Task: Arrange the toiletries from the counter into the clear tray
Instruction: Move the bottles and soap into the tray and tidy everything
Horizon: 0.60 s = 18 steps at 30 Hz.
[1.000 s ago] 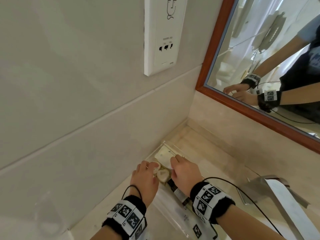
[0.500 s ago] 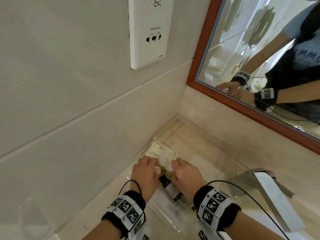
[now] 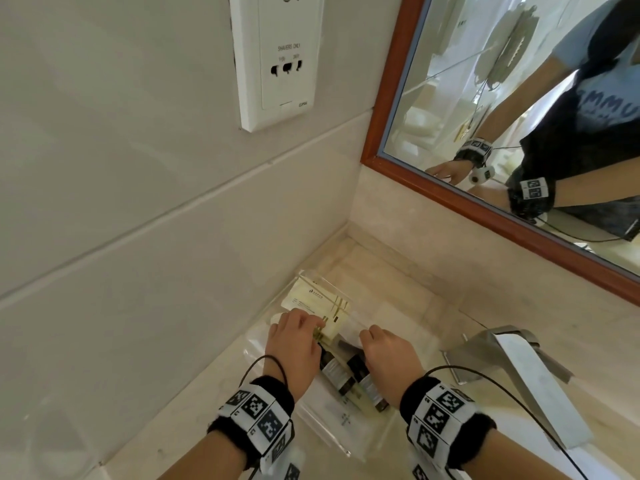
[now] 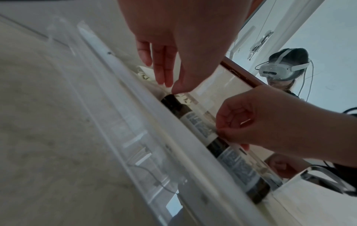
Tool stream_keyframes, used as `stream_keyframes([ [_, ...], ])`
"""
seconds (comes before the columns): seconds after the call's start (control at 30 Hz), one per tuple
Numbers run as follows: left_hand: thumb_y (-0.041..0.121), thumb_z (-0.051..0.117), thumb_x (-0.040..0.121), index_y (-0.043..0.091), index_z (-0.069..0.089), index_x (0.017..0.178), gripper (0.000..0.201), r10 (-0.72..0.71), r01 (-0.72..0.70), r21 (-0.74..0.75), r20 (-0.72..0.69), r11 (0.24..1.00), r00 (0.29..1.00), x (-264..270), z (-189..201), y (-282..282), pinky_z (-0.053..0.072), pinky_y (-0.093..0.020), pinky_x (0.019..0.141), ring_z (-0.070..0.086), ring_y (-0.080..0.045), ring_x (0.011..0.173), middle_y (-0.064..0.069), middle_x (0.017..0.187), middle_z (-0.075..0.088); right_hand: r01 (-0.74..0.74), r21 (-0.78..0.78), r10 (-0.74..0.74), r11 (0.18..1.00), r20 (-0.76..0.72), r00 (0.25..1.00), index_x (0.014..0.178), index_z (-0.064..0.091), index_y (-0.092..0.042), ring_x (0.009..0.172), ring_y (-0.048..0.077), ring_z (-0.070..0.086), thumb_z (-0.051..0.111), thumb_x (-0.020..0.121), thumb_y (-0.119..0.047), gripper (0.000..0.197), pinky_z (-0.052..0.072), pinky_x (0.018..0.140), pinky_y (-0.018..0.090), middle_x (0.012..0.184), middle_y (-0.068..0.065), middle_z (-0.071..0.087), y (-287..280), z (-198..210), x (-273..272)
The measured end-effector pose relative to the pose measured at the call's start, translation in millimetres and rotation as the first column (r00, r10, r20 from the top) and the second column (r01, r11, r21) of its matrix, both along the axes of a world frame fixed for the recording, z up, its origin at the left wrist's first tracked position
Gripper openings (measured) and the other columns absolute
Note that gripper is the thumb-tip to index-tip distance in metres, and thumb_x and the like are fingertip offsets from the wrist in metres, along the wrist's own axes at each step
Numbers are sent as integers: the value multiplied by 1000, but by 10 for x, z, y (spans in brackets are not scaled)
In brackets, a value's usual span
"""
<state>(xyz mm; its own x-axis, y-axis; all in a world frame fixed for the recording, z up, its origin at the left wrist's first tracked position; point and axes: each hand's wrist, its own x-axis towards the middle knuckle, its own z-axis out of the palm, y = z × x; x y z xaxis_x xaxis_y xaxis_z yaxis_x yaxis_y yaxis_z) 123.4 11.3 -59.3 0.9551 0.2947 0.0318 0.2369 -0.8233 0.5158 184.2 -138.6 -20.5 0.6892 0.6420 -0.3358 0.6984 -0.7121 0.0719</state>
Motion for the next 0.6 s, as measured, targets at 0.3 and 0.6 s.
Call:
stream_keyframes([
  [0.3, 37, 41, 70, 36, 69, 84, 31, -309, 309, 35, -2, 950, 951, -11, 21, -286, 26, -25, 77, 63, -13, 86, 18, 84, 71, 49, -45, -51, 998, -42, 998, 112, 56, -4, 109, 29, 53, 42, 92, 2, 25, 44, 75, 34, 123, 14, 48, -28, 77, -64],
  [0.6, 36, 49, 81, 29, 70, 96, 26, -286, 285, 86, -8, 955, 958, -12, 26, -303, 15, -25, 87, 53, -14, 110, 12, 102, 68, 89, -41, -88, 995, 29, 996, 60, 65, -16, 45, 17, 58, 88, 40, -8, 31, 22, 39, 21, 69, 3, 61, -228, -69, -105],
])
